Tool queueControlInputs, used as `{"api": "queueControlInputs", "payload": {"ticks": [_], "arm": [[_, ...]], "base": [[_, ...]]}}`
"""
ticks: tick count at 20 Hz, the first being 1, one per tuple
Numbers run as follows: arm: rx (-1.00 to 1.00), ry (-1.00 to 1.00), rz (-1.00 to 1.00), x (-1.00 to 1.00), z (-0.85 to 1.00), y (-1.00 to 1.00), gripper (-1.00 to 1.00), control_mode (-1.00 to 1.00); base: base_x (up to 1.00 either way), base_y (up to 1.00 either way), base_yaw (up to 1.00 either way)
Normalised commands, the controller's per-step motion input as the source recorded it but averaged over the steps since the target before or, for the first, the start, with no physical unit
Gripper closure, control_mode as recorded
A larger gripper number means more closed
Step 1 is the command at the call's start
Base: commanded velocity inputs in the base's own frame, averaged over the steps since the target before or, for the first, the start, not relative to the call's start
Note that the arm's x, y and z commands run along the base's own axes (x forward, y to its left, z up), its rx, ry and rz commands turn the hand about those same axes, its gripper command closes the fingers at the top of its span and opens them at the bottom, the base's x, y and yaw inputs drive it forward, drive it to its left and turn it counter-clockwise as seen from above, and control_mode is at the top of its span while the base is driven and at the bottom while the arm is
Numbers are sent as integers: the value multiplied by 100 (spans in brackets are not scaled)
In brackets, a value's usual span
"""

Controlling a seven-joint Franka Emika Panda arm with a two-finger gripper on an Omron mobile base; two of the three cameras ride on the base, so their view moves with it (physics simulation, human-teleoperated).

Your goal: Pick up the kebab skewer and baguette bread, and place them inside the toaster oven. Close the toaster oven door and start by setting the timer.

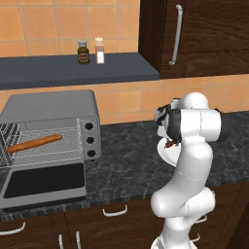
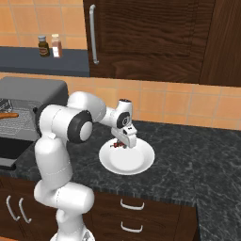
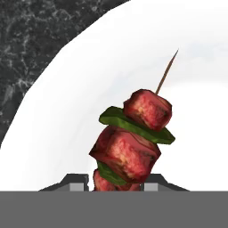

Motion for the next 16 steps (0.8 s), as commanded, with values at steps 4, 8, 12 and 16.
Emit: {"api": "queueControlInputs", "payload": {"ticks": [4, 8, 12, 16], "arm": [[4, 0, -19, -97, 92, -4, 100, -100], [2, 0, -21, -100, 93, 28, 100, -100], [0, -1, -26, -95, 62, 71, 100, -100], [0, -4, -26, -85, 46, 94, 100, -100]], "base": [[0, 0, 0], [0, 0, 0], [0, 0, 0], [0, 0, 0]]}}
